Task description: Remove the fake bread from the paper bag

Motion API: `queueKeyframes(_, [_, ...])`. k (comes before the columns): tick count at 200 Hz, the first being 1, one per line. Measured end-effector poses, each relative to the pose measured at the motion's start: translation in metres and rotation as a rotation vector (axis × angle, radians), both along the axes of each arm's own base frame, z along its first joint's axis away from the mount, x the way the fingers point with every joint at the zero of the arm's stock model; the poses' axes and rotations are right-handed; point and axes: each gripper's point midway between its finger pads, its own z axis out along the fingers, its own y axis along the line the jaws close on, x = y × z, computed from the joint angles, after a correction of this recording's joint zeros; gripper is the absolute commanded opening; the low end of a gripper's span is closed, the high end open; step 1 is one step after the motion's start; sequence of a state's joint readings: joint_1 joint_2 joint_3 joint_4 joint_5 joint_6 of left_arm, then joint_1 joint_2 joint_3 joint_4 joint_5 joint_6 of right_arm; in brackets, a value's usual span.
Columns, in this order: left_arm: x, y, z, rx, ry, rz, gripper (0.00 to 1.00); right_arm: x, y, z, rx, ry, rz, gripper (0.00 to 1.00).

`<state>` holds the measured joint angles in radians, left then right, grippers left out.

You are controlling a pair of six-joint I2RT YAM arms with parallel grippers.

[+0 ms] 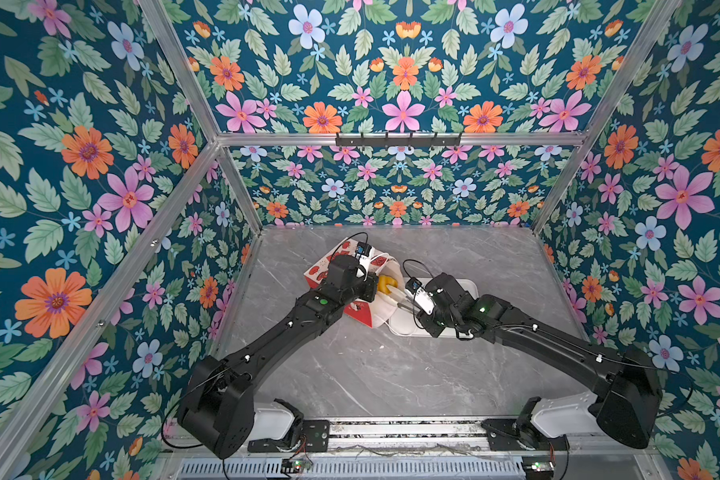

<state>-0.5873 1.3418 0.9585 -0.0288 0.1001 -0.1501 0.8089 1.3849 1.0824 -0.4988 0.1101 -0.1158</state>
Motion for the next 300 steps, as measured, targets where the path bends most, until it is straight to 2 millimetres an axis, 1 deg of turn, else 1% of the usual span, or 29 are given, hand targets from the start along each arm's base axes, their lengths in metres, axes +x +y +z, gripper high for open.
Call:
queueKeyframes(15, [-0.001, 0.000, 0.003, -0.002, 0.000, -0.003, 0.00, 0.004, -0.003, -0.003, -0.024, -0.021, -0.005, 0.39])
queueKeyframes(52, [-0.003, 0.000, 0.007, -0.005, 0.001, -0.008, 0.00, 0.012, -0.006, -0.002, -0.040, -0.068, -0.030, 0.42])
queueKeyframes(95, [-0.005, -0.001, 0.004, -0.003, 0.013, -0.018, 0.00, 0.018, -0.010, -0.004, -0.084, -0.091, -0.034, 0.49])
queueKeyframes(126, [-0.006, -0.001, 0.003, -0.003, 0.019, -0.024, 0.00, 0.020, -0.011, -0.012, -0.114, -0.084, -0.032, 0.50])
queueKeyframes(151, [-0.006, -0.002, 0.001, -0.001, 0.021, -0.024, 0.00, 0.024, -0.012, -0.011, -0.112, -0.084, -0.041, 0.50])
queueKeyframes(172, [-0.007, -0.003, -0.005, 0.004, 0.035, -0.030, 0.00, 0.027, -0.013, -0.016, -0.121, -0.072, -0.046, 0.50])
queueKeyframes(208, [-0.005, -0.005, -0.011, 0.003, 0.038, -0.035, 0.00, 0.031, -0.007, -0.026, -0.114, -0.041, -0.051, 0.50])
queueKeyframes(213, [-0.004, -0.006, -0.012, 0.003, 0.039, -0.035, 0.00, 0.032, -0.007, -0.028, -0.114, -0.035, -0.054, 0.51])
queueKeyframes(227, [-0.003, -0.007, -0.014, 0.005, 0.043, -0.037, 0.00, 0.032, -0.011, -0.034, -0.109, -0.020, -0.077, 0.60])
queueKeyframes(240, [-0.003, -0.008, -0.017, 0.005, 0.045, -0.038, 0.00, 0.027, -0.014, -0.042, -0.105, 0.002, -0.089, 0.65])
queueKeyframes(250, [-0.002, -0.008, -0.018, 0.005, 0.046, -0.039, 0.00, 0.019, -0.017, -0.052, -0.103, 0.034, -0.089, 0.69])
queueKeyframes(265, [-0.001, -0.009, -0.020, 0.004, 0.047, -0.041, 0.00, 0.006, -0.023, -0.061, -0.092, 0.069, -0.101, 0.75])
queueKeyframes(283, [0.000, -0.010, -0.022, 0.006, 0.050, -0.041, 0.00, -0.012, -0.027, -0.067, -0.060, 0.112, -0.104, 0.81])
queueKeyframes(300, [0.000, -0.010, -0.025, 0.008, 0.053, -0.041, 0.00, -0.025, -0.026, -0.069, -0.026, 0.151, -0.104, 0.84])
